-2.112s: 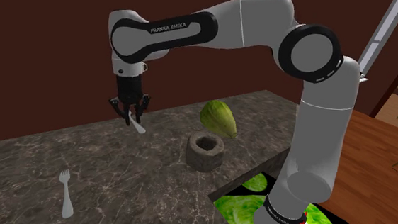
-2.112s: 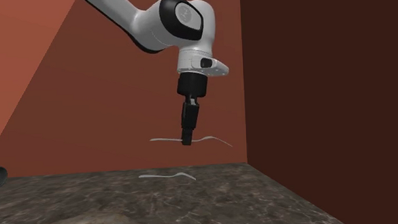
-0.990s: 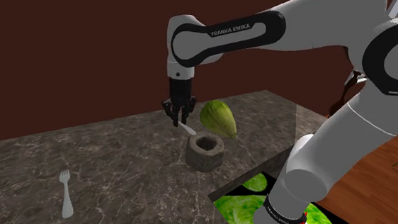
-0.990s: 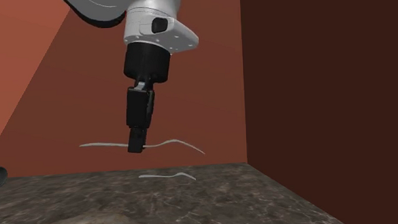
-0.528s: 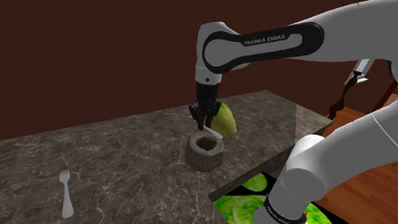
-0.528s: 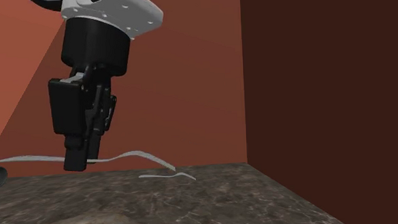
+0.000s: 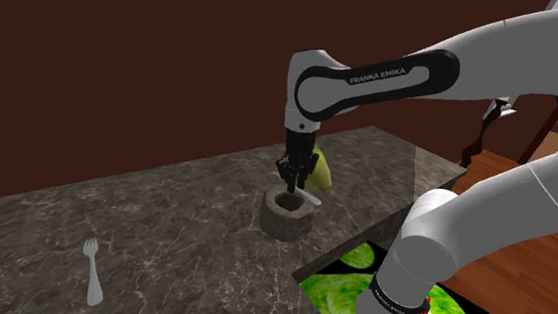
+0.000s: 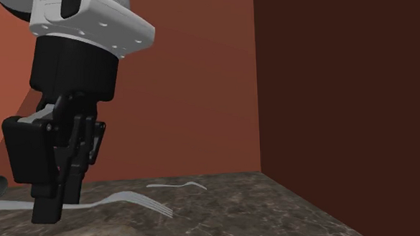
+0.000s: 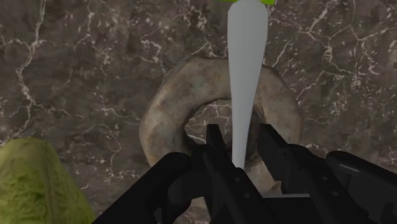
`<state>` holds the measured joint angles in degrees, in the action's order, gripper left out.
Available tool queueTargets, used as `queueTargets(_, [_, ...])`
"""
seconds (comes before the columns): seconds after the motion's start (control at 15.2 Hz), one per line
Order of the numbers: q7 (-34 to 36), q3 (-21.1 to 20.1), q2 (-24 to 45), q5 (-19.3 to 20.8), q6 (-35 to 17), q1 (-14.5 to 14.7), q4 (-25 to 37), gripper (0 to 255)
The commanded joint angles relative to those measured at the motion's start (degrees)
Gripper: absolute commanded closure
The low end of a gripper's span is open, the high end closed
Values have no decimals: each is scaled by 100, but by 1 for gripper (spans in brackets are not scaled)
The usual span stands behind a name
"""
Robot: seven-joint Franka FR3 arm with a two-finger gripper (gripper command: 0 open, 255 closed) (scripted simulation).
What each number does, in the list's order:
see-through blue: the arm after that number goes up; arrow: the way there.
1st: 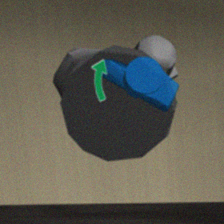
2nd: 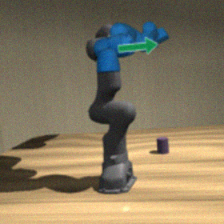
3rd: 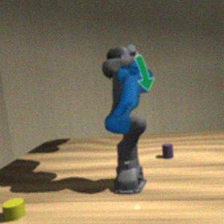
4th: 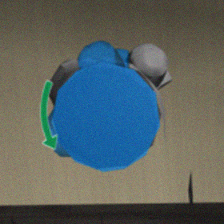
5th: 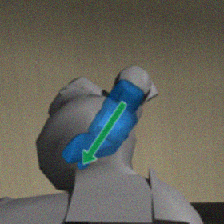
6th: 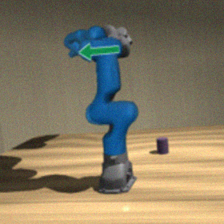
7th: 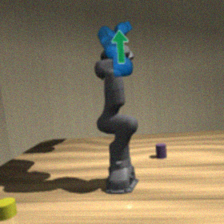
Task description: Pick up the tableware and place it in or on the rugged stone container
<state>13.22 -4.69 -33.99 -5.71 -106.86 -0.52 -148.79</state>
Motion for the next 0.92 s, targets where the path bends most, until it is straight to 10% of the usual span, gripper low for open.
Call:
queueTargets(0.0, [-1, -16, 60, -14, -195, 7, -130, 255])
queueTargets(0.66, [-11, -27, 141, -25, -427, 10, -282, 255])
queueTargets(0.73, [-11, -27, 142, -25, -427, 10, -282, 0])
queueTargets(0.86, [-11, -27, 142, -25, -428, 10, -282, 0])
